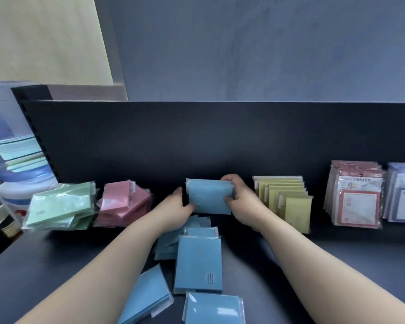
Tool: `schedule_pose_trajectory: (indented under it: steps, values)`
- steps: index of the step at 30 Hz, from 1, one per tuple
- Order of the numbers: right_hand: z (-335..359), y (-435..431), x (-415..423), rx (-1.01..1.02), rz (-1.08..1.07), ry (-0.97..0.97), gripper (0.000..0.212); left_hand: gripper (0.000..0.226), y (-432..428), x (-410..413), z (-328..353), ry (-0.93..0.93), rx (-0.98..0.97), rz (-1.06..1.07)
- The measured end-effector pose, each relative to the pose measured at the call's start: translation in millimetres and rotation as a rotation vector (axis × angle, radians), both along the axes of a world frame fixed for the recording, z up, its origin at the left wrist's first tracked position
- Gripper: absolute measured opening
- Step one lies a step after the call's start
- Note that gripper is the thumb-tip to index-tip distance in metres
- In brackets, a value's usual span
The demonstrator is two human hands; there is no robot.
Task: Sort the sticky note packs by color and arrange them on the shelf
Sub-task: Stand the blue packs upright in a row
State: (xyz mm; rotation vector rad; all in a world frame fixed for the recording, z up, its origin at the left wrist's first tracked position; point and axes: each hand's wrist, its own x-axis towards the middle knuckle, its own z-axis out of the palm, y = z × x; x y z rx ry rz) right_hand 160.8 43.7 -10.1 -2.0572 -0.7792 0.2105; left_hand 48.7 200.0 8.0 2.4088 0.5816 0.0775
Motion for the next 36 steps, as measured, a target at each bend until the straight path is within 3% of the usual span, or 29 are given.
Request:
schedule_pose_trajectory:
  steps: [4, 11, 17, 23, 29, 32, 34, 36]
  values:
    - [-5, 3, -3, -0.034, -0.08, -0.164, 0.054, 0.053, -3, 11, -1, -0.018, -0.076, -0.046]
    - [-11, 9, -4, -0.168, -0.203, -0.377, 0.061, 0.049, -1, 16, -1, -0.018, -0.028, -0.079]
    - [-14, 11, -3, -0.251, -0.261, -0.407, 0.063, 0.059, 5, 4, 3, 0.033, 0.054, -0.046]
    - [-9, 7, -7, -0.231, -0.265, -0.463, 0.061, 0.054, 4, -18, 10, 0.054, 0.165, -0.104]
    - [7, 2, -21, -0.11, -0.123, -0.583, 0.041, 0.054, 9, -39, 10, 0.103, 0.241, -0.123]
    - [24, -5, -34, -0.186, 0.053, -0.533, 0.028, 0.054, 11, -50, 9, 0.117, 0.271, -0.103]
    - [35, -11, -46, -0.346, 0.203, -0.407, 0.037, 0.052, 11, -55, 9, 0.11, 0.282, -0.08]
    - [39, -16, -57, -0.503, 0.32, -0.278, 0.06, 0.052, 11, -59, 8, 0.099, 0.281, -0.057]
